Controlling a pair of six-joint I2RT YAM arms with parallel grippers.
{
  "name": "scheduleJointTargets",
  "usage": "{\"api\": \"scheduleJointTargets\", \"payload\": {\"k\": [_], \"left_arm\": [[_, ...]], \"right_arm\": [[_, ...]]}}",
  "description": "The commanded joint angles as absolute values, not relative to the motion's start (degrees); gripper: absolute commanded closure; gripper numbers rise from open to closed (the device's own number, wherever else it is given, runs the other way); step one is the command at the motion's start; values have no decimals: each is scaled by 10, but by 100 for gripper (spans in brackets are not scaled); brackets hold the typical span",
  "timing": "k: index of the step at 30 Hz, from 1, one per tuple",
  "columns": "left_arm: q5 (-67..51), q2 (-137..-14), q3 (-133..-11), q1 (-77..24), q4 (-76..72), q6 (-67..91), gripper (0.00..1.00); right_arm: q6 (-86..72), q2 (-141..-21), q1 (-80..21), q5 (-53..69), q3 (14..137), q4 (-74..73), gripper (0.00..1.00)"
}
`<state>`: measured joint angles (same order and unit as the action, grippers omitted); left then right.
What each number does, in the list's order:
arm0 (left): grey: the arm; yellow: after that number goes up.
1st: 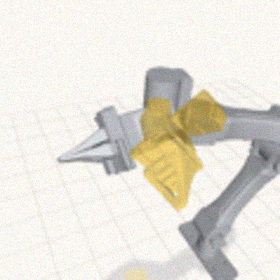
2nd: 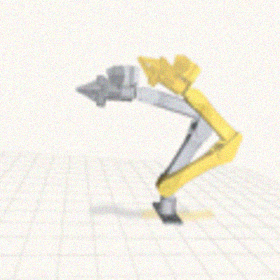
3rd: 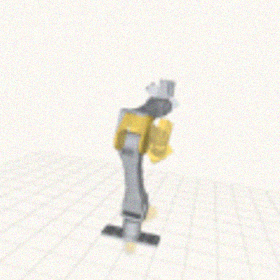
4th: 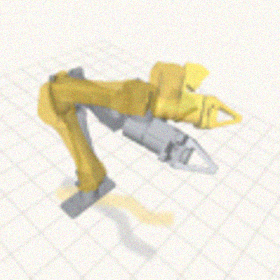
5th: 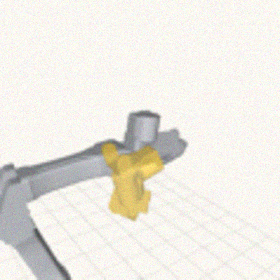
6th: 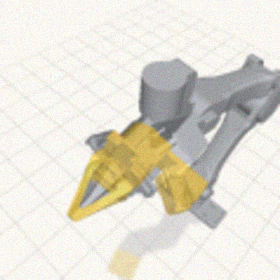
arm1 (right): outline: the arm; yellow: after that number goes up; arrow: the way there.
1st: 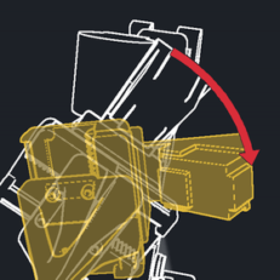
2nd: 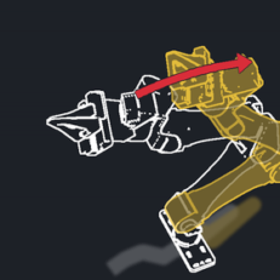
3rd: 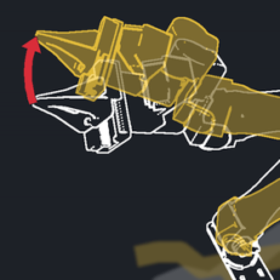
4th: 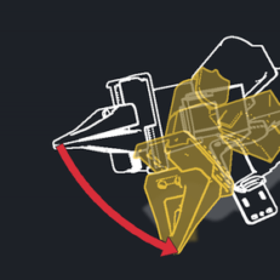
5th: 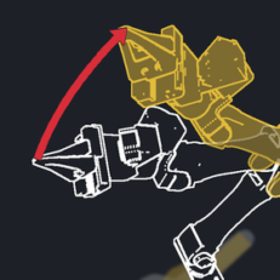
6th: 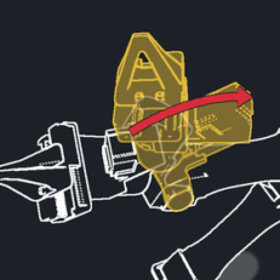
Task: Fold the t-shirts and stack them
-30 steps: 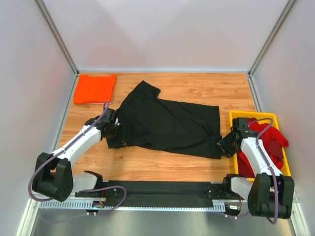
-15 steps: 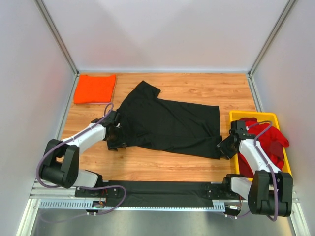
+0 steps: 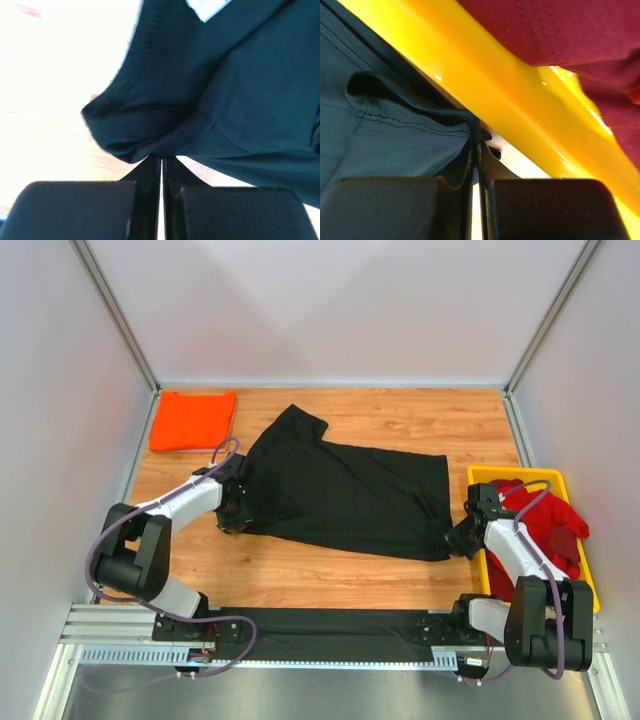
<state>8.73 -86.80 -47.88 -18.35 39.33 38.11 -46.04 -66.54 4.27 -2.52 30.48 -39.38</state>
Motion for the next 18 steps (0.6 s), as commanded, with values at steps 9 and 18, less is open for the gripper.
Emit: {"api": "scheduleJointTargets", "payload": {"k": [9, 18], "left_arm": [[182, -842, -486, -185, 470, 389, 100], [154, -787, -536, -185, 523, 388, 55]], "right_arm": [[-434, -664, 33, -55, 322, -432, 100], [-442, -605, 19, -21, 337, -464, 71]]}}
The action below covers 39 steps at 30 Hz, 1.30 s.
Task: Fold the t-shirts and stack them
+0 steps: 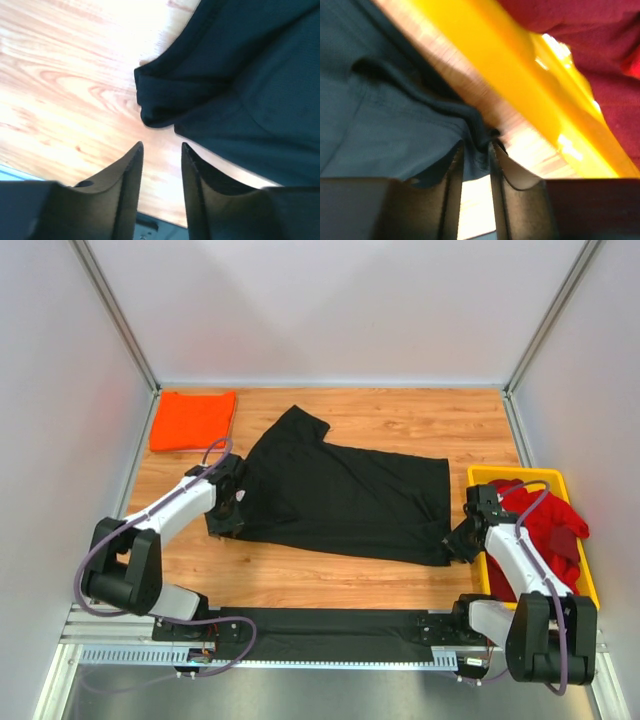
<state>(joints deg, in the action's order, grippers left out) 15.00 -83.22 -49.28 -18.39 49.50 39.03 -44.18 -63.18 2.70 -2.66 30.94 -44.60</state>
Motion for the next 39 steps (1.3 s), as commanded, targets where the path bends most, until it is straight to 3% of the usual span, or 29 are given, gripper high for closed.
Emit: {"api": "scheduleJointTargets", "payload": {"k": [1, 5, 10, 14, 21, 39], "left_arm": [[150, -772, -547, -185, 528, 383, 53], [73, -756, -583, -185, 472, 340, 48], [30, -852, -644, -185, 468, 342, 49], [-7, -914, -706, -178, 459, 345, 49], [-65, -1006, -783, -157, 451, 341, 50], [-43, -1096, -778, -161, 426, 381, 55]], "right_arm": [[-442, -601, 17, -19, 339, -468, 69], [-446, -592, 3, -25, 356, -480, 65], [-403, -581, -26, -18, 397, -470, 63], [-342, -556, -121, 25, 416, -391, 55], [-322, -642, -269, 1, 501, -312, 54], [-321, -647, -287, -45, 511, -337, 55]]}}
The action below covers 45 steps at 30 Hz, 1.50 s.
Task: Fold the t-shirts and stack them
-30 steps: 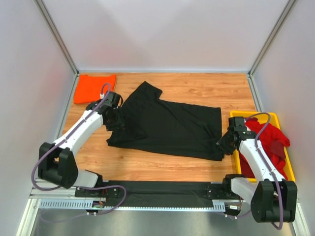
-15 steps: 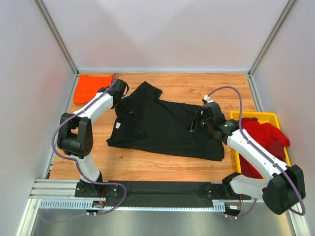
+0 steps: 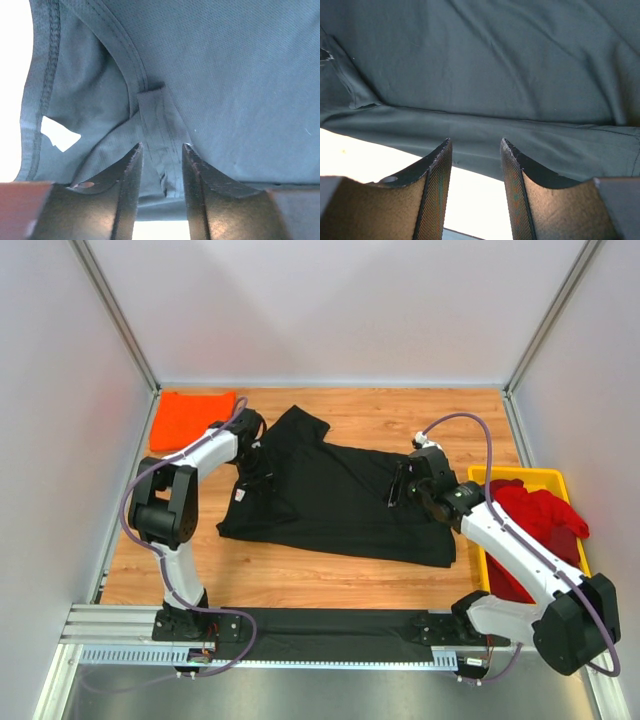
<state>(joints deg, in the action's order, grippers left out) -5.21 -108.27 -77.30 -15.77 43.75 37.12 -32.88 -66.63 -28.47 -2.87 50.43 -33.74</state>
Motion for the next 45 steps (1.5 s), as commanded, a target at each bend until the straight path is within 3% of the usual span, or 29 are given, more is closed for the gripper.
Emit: {"api": "scheduleJointTargets", "payload": {"k": [1, 6, 9, 13, 21, 45], "left_arm": [[-44, -1099, -780, -163, 425, 381, 57], [-40, -1115, -790, -167, 415, 382, 60], [-36, -1114, -794, -173, 407, 384, 68], [-28, -1114, -804, -178, 411, 388, 87], [20, -1109, -853, -207, 453, 374, 99], [-19, -1144, -899, -248, 413, 312, 100]], "right_arm": [[-321, -643, -287, -45, 511, -337, 55], [-318, -632, -287, -54, 513, -348, 55], [-316, -624, -287, -65, 512, -354, 55], [-316, -621, -287, -70, 510, -357, 55], [-320, -634, -287, -69, 503, -351, 55], [-316, -639, -285, -81, 497, -350, 55]]}}
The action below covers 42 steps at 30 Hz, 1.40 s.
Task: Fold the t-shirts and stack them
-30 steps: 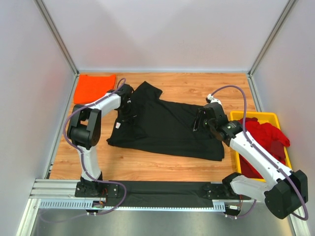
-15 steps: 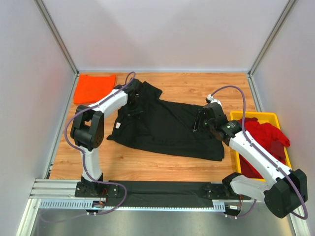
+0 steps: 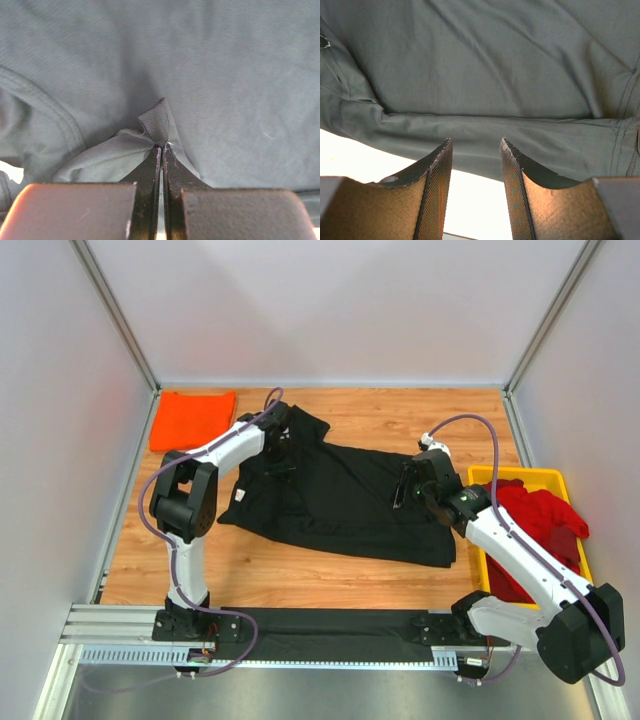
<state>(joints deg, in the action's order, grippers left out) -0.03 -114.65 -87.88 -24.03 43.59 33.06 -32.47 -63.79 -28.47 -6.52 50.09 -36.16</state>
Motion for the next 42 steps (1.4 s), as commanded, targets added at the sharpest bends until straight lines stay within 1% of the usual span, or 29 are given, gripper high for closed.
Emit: {"api": "scheduleJointTargets", "payload": {"k": [1, 6, 11, 14, 15, 17, 18, 21, 23, 24, 25, 26, 29, 42], "left_arm": [[-22, -1143, -898, -247, 405, 311, 100], [-39, -1143, -890, -247, 380, 309, 100], [-26, -1155, -900, -247, 397, 313, 100], [-2, -1150, -911, -247, 436, 318, 83], [23, -1145, -912, -247, 452, 315, 74], [35, -1120, -910, -247, 460, 311, 65], [46, -1110, -908, -247, 471, 309, 64], [56, -1078, -904, -247, 503, 311, 62], [5, -1056, -863, -248, 484, 307, 61], [-52, -1044, -844, -250, 450, 302, 60], [-65, -1041, -826, -252, 438, 303, 59], [-67, -1037, -799, -259, 426, 304, 57], [-68, -1042, -772, -265, 400, 309, 55], [-55, -1120, -804, -279, 422, 337, 55]], "right_arm": [[-317, -641, -285, -79, 497, -351, 55], [-316, -642, -285, -80, 498, -350, 55], [-319, -642, -284, -85, 496, -351, 55], [-327, -646, -283, -86, 497, -356, 55], [-327, -651, -283, -81, 498, -355, 55], [-316, -660, -284, -45, 497, -325, 54], [-298, -681, -286, -8, 502, -315, 53], [-298, -738, -307, -32, 540, -330, 55], [-298, -758, -315, -42, 554, -340, 55], [-306, -761, -317, -43, 556, -338, 55], [-308, -763, -319, -42, 556, -338, 56], [-313, -762, -319, -41, 555, -336, 56], [-321, -745, -320, -39, 549, -338, 56], [-314, -676, -320, -67, 546, -374, 55]]}}
